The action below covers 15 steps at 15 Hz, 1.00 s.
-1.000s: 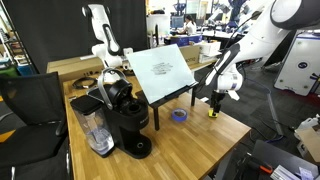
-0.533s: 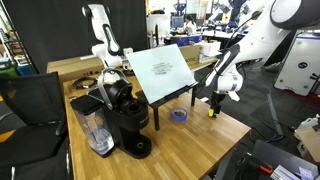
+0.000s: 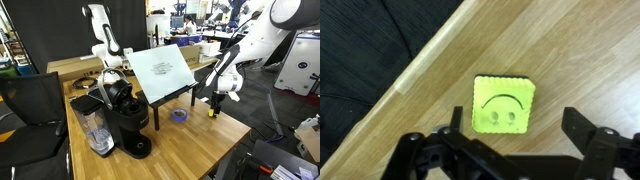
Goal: Wipe the whiteboard with the duster
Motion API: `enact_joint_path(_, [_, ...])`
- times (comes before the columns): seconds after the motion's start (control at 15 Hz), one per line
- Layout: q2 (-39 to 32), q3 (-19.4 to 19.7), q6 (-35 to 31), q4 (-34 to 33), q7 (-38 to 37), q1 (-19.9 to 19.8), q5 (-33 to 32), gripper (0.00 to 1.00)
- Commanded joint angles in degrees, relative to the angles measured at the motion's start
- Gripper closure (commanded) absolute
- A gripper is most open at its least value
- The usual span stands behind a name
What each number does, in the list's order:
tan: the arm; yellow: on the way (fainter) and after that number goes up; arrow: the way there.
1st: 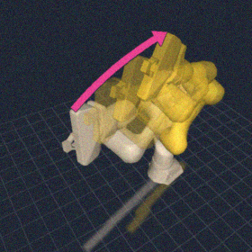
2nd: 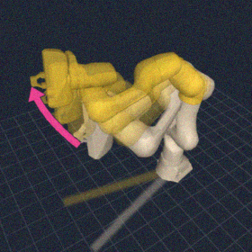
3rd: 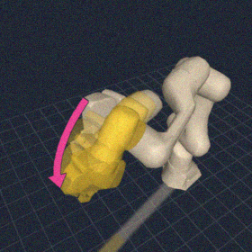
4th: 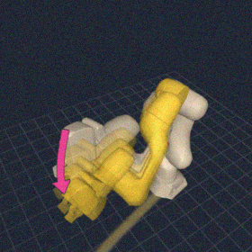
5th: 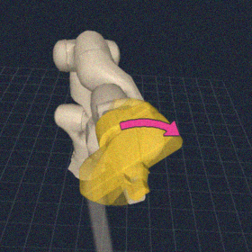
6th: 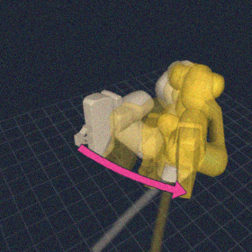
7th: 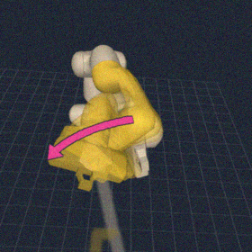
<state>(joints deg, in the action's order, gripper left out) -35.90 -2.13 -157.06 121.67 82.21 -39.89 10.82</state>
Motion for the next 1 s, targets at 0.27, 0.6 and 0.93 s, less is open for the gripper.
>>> enact_joint_path(0.27, [-1.67,-0.14,-3.06,0.23,0.20,-0.77,-1.21,0.00])
enact_joint_path(0.6, [-1.75,-0.42,-4.46,0.52,0.05,-1.03,-1.41,0.30])
enact_joint_path(0.93, [-1.53,-0.65,-5.58,0.83,0.12,-1.29,-1.68,0.58])
